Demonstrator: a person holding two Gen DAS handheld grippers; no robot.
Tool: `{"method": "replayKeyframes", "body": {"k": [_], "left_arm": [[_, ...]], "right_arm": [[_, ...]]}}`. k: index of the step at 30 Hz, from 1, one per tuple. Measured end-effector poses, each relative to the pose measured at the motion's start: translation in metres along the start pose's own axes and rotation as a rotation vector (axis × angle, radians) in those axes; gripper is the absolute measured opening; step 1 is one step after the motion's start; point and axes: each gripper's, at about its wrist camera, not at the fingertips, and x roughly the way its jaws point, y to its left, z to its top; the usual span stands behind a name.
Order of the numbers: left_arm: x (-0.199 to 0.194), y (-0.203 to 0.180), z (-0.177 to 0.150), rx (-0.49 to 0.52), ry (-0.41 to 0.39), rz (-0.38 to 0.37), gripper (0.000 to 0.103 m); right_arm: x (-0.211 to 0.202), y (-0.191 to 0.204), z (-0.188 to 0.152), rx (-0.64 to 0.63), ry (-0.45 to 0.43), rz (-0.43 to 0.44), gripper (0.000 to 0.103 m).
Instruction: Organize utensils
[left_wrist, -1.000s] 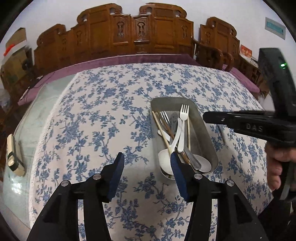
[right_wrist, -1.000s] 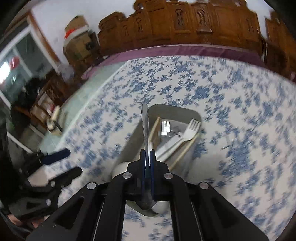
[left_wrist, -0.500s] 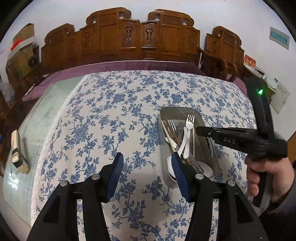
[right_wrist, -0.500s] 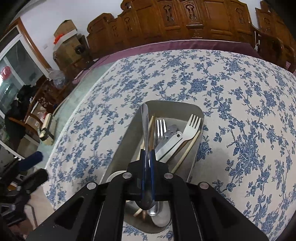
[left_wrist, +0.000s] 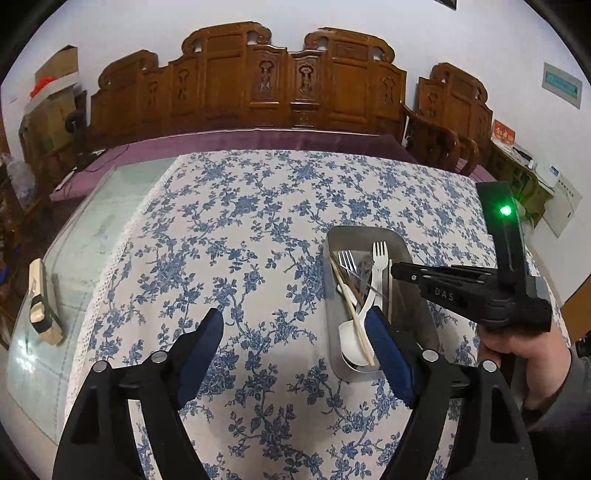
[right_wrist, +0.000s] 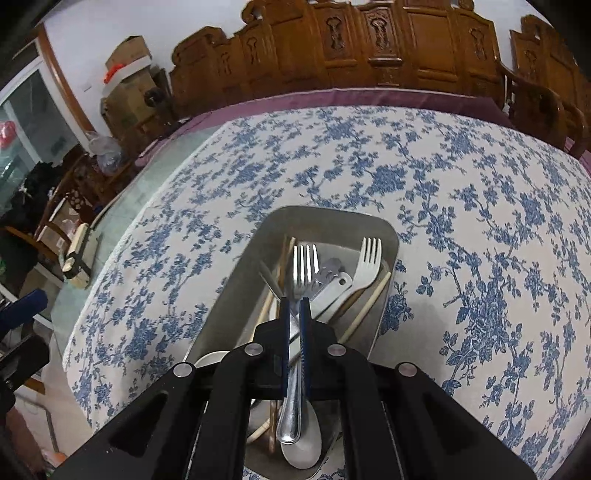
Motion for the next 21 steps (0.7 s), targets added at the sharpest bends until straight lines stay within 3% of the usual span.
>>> {"method": "replayKeyframes", "body": {"k": [7,9,11,17,21], "left_arm": [[-0.001,-0.006,0.002,0.000,-0.003,0.015,0.091],[-0.001,-0.010,0.002,0.001,-0.004,0.022,0.094],[-0.002,-0.014,0.002,0.000,-0.007,0.023,0.095],[-0.004,-0.037,0.003,0.007,0.000,0.008,0.095],[-0.009,-0.059,0.000,0.024,0.003,0.006,0.095]], "right_arm": [[-0.034,0.003,-0.011,-0.062,-0.054,-0.018,0.006],[-0.045,-0.001,-0.017,-0.068,-0.067,-0.031,0.011],[-0.057,-0.006,-0.022,-0.069,-0.087,-0.043,0.037],[-0.103,-0.030,-0.043,-0.050,-0.144,-0.130,0.082],[-0.135,-0.044,-0.058,-0.027,-0.181,-0.163,0.097]]}}
